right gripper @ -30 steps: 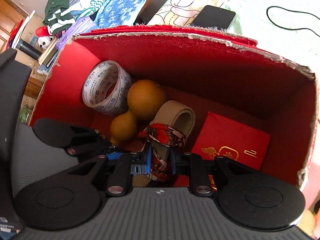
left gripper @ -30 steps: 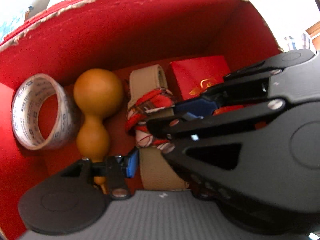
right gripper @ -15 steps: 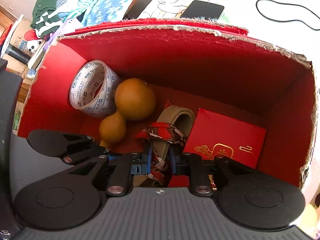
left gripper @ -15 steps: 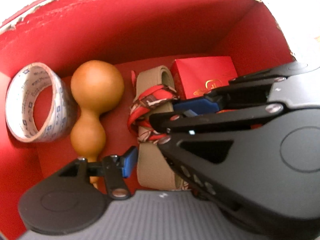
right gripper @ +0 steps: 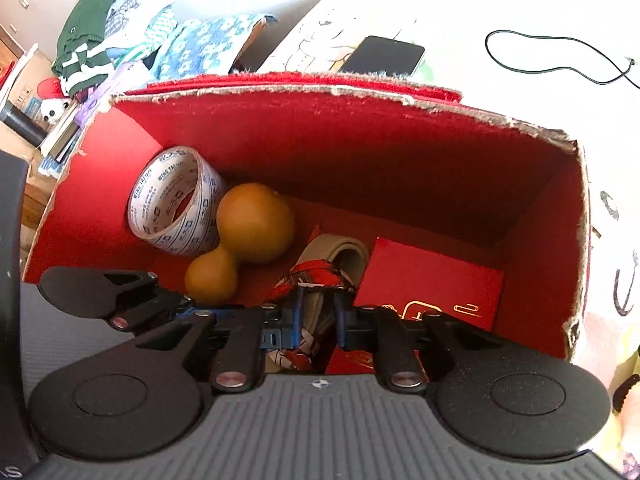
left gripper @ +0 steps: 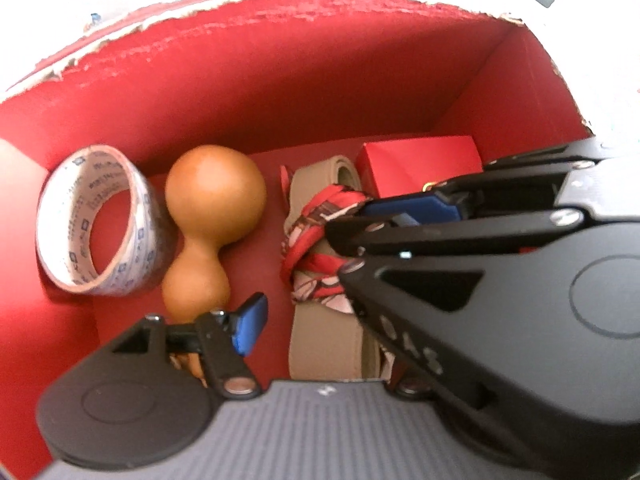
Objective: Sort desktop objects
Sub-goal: 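Lower the strap into the box beside the gift box and open the right gripper, then raise the right gripper out of the red box and pull back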
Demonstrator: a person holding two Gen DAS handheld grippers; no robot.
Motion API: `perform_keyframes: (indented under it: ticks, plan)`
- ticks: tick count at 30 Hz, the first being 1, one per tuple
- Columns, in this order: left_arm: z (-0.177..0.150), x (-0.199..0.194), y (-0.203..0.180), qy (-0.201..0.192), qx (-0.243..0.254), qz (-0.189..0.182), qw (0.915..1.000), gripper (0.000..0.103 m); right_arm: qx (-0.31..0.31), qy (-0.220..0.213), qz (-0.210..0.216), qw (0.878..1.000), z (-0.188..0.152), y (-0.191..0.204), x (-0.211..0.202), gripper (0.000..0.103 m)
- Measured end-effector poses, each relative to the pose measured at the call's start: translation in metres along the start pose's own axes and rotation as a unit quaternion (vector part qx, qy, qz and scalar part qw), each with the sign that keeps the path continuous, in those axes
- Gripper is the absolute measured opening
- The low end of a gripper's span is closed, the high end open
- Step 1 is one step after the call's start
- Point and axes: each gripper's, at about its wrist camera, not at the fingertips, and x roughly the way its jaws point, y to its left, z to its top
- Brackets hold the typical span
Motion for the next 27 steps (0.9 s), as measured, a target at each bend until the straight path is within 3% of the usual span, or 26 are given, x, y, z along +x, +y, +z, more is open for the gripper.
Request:
perform_keyframes:
  ticks: [16, 27]
  plan:
    - [-0.001, -0.004, -0.014, -0.001, -0.008, -0.003, 1.0, 0.068, 0.03, -0.039, -0.011, 0.999, -0.002, -0.006, -0.008, 0.013]
    - [0.007, -0.021, 0.011, -0.011, -0.011, 0.002, 0.9999, 0.073, 0.03, -0.066, -0.032, 0.997, -0.006, -0.005, -0.013, 0.013]
